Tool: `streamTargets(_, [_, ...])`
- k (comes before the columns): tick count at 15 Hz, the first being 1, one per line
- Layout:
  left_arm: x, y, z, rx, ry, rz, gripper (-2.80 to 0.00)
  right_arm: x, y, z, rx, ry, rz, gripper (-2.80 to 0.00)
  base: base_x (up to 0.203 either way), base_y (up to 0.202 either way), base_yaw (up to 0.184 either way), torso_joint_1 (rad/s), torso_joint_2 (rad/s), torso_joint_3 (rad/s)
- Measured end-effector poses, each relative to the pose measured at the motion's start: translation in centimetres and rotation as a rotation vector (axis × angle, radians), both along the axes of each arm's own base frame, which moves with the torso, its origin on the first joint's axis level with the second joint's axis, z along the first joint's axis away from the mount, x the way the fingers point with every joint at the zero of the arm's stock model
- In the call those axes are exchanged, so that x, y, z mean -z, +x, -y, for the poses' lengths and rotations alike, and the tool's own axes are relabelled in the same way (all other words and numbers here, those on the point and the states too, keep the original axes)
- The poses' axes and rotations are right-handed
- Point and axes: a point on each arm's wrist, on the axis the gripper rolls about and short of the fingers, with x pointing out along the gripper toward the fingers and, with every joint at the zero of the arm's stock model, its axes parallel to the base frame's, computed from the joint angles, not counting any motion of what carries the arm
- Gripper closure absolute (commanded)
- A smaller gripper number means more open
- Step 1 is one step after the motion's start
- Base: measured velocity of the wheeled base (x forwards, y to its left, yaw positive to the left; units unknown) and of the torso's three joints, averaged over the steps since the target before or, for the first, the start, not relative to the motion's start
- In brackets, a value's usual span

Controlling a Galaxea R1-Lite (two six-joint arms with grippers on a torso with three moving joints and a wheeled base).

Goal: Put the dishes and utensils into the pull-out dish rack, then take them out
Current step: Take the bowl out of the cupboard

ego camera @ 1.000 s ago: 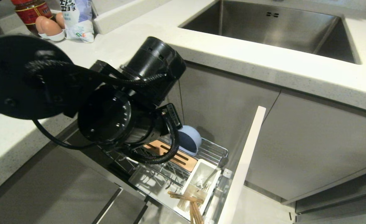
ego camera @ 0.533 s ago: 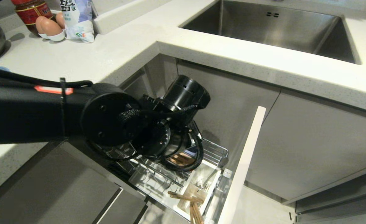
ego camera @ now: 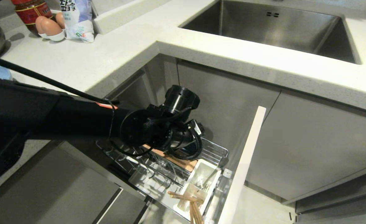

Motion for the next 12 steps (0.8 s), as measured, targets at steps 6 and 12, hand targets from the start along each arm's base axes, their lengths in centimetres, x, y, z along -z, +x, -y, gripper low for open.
streamTargets(6, [0.2,2.2,-0.6,0.058,-0.018,0.033,-2.80,0.0,0.0,0.0,0.000,0.000,0.000,0.00,0.000,0.000,0.000,0.000,0.00,0.000])
streamTargets(12, [0.3,2.6,-0.3,0.083,-0.013,0.042,0.00,0.0,0.0,0.0,0.000,0.000,0.000,0.00,0.000,0.000,0.000,0.000,0.00,0.000])
